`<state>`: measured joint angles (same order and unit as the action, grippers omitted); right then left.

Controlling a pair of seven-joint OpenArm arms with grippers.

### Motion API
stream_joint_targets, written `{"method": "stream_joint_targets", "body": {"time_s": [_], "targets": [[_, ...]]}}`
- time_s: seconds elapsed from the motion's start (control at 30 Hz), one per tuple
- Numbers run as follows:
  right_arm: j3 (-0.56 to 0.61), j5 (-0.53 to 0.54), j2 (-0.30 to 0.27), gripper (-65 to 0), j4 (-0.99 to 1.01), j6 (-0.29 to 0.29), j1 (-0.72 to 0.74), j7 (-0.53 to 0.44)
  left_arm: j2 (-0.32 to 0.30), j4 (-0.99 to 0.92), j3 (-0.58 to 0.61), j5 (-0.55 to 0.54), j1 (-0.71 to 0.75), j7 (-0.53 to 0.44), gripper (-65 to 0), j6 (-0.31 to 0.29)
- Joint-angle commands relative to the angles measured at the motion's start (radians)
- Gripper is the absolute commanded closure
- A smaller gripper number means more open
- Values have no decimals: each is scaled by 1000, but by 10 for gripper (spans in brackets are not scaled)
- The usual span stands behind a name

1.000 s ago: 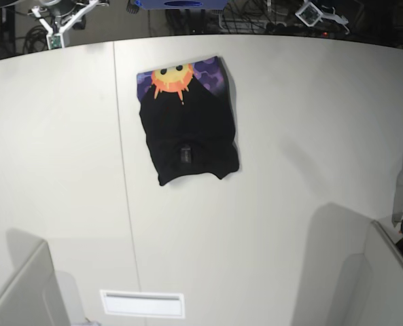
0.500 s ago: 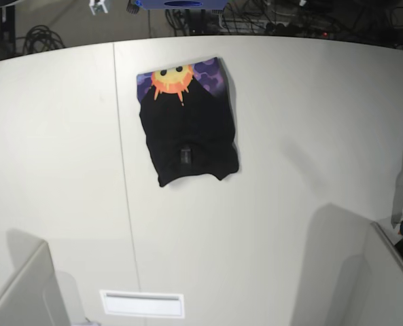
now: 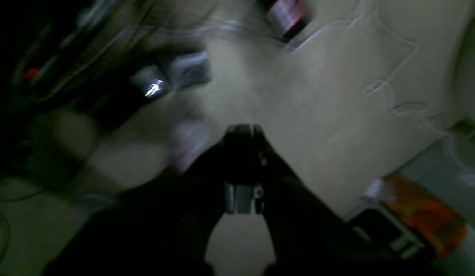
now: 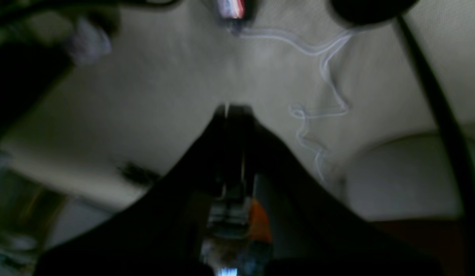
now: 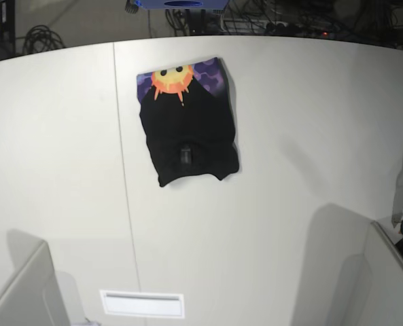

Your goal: Fold the T-shirt properly

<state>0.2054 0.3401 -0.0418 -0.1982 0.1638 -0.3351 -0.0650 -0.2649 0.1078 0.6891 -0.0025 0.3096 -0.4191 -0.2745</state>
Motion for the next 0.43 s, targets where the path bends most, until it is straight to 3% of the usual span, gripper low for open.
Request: {"method": "stream_joint_targets", "body": {"time_s": [0.0,0.07,0.13,0.27,0.4], "targets": [[27,-3,15,0,50,4,11,-52,14,0,19,-6,-10,-21,0,-9],[84,-3,18,0,110,4,32,-186,16,-1,39,-26,-36,-19,0,-9],[122,-3,20,0,113,0,35,-244,20,-6,40,-31,-65,-14,0,-7],[131,-3,20,0,113,0,55,-249,36,-6,37,-34,-106,93,0,-6],[133,-3,18,0,113,0,80,-249,40,-6,36,-34,-103,104,0,-6]]}}
